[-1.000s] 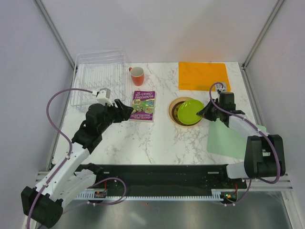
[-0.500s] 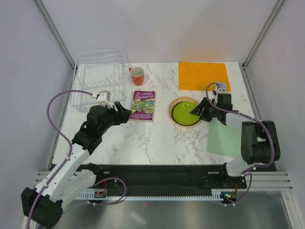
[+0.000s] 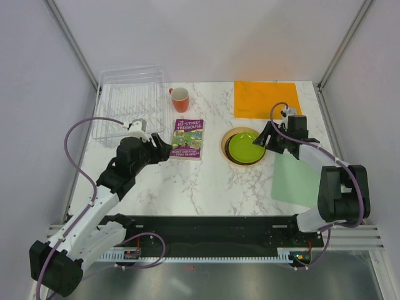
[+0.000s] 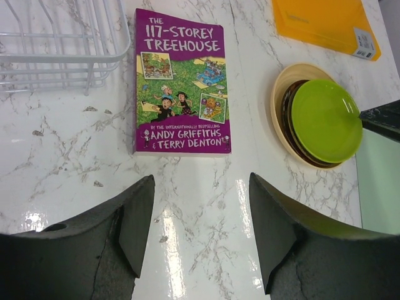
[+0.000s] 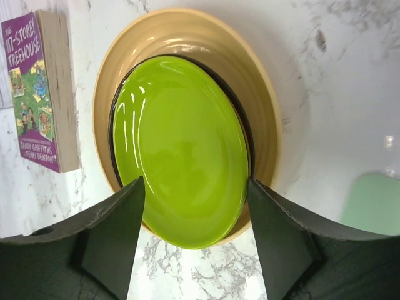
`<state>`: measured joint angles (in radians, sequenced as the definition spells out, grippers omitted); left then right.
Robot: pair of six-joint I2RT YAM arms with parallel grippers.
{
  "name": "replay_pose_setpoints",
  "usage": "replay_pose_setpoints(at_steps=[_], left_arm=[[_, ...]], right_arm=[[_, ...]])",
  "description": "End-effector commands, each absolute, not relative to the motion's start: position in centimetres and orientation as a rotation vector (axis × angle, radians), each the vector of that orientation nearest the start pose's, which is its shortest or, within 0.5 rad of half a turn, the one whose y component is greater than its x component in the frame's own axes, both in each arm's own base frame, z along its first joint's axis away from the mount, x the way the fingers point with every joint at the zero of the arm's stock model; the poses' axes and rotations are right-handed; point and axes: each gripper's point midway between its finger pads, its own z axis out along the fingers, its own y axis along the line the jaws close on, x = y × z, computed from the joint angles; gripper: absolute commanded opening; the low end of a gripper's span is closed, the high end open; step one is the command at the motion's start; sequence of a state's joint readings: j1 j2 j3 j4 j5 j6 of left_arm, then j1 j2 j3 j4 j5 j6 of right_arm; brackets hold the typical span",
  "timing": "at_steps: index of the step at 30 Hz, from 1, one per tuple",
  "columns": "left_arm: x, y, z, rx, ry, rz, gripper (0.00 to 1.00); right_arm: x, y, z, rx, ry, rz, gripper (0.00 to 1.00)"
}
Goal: Unload the plates from the dish rack
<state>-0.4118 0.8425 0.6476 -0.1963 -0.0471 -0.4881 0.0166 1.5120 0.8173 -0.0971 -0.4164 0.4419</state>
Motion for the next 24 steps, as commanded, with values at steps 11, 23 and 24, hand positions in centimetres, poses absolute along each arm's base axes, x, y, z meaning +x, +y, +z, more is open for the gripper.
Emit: replay_pose_setpoints(at_steps=[11,23,24], left_arm=[[28.9,-11.9,19.3,-0.072,1.977,-0.400,1.00],[27.8,-10.1,24.0,0.023,1.826,-0.321,1.00],[27.8,-9.4,24.5,0.012,1.810,-0.285,1.00]], right_arm=[[36.3,3.5,15.5,0.299,2.168,0.204,0.76],[35.7,4.3,17.8,0.174,2.048,-0.076,0.75],[35.6,4.5,17.5,0.151,2.056,-0.074,0.74]])
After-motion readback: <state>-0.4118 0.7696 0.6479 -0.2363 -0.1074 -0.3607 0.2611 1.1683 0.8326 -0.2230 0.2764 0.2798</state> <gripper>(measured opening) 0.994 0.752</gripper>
